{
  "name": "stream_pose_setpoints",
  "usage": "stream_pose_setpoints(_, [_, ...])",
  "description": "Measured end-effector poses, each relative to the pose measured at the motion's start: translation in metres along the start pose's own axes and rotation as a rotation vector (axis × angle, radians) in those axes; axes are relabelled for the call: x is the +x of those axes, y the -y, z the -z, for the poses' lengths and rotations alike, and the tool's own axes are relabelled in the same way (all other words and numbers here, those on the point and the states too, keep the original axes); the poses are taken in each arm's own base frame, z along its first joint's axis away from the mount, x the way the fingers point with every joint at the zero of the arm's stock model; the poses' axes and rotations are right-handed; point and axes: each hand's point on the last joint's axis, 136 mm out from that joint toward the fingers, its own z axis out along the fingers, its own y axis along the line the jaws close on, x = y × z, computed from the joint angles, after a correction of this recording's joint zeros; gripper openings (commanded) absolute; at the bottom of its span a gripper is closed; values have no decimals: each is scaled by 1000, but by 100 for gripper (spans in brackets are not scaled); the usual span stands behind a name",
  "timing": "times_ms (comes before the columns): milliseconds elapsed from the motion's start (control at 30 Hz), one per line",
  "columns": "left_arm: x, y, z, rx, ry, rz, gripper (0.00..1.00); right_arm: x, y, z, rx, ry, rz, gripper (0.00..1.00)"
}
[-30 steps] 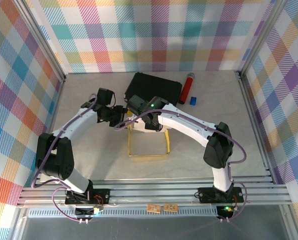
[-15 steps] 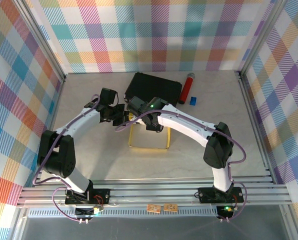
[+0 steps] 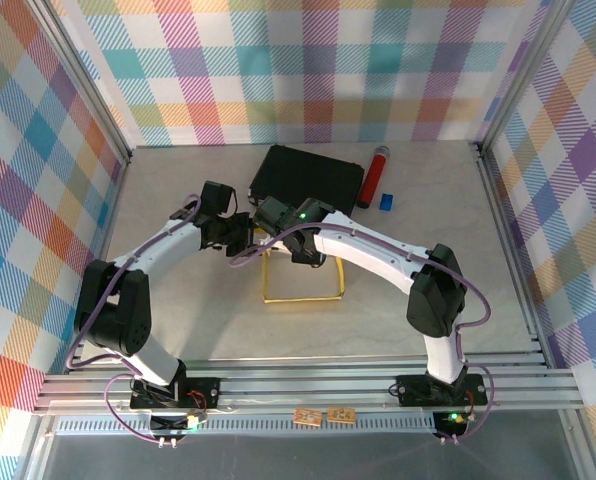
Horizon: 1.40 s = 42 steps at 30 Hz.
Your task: Fold the paper box
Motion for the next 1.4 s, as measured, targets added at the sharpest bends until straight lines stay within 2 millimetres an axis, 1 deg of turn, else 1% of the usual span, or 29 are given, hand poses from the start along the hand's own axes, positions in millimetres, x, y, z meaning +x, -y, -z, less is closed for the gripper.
stream_pose_setpoints(33, [0, 0, 0, 2, -2, -1, 47, 0, 0, 0, 2, -1, 1, 0])
stream_pose_setpoints(100, [1, 1, 0, 4, -5, -4, 49, 0, 0, 0, 4, -2, 2, 0])
stream_pose_setpoints(233, [2, 1, -1, 4, -7, -5, 49, 0, 0, 1, 5, -2, 3, 0])
stream_pose_setpoints(367, [3, 2, -1, 11, -9, 0, 31, 1, 0, 1, 3, -5, 4, 0])
stream_pose_setpoints(467, [5, 8, -1, 32, -16, -5, 17, 2, -1, 1, 2, -8, 2, 0])
stream_pose_setpoints(567, [6, 14, -1, 56, -19, -2, 1, 2, -1, 0, 1, -8, -10, 0])
stream_pose_setpoints(800, [7, 23, -3, 102, -30, -3, 0, 3, 1, -1, 1, -12, -30, 0])
stream_pose_setpoints(933, [6, 19, -10, 116, -45, 9, 0, 7, 3, -4, -2, -21, -56, 0])
stream_pose_setpoints(967, [6, 18, -11, 119, -47, 10, 0, 7, 3, -5, -4, -23, -68, 3])
stream_pose_setpoints(1067, [6, 21, -13, 141, -55, 3, 0, 8, 1, -7, -23, -25, -113, 21])
stream_pose_setpoints(1100, [10, 21, -13, 143, -74, -3, 0, 3, 0, -6, -36, -1, -146, 26])
stream_pose_setpoints(1133, [15, 20, -15, 142, -91, -12, 0, -4, 2, -5, -42, 25, -178, 30])
stream_pose_setpoints(1200, [27, 16, -18, 136, -131, -39, 0, -15, 6, 2, -64, 82, -261, 37])
stream_pose_setpoints(1267, [32, 13, -20, 130, -153, -50, 0, -19, 11, 9, -89, 125, -344, 42])
stream_pose_setpoints(1333, [35, 11, -21, 123, -167, -53, 0, -19, 12, 17, -128, 160, -419, 47])
stream_pose_setpoints(1400, [35, 10, -21, 122, -168, -53, 0, -15, 19, 33, -167, 209, -531, 54])
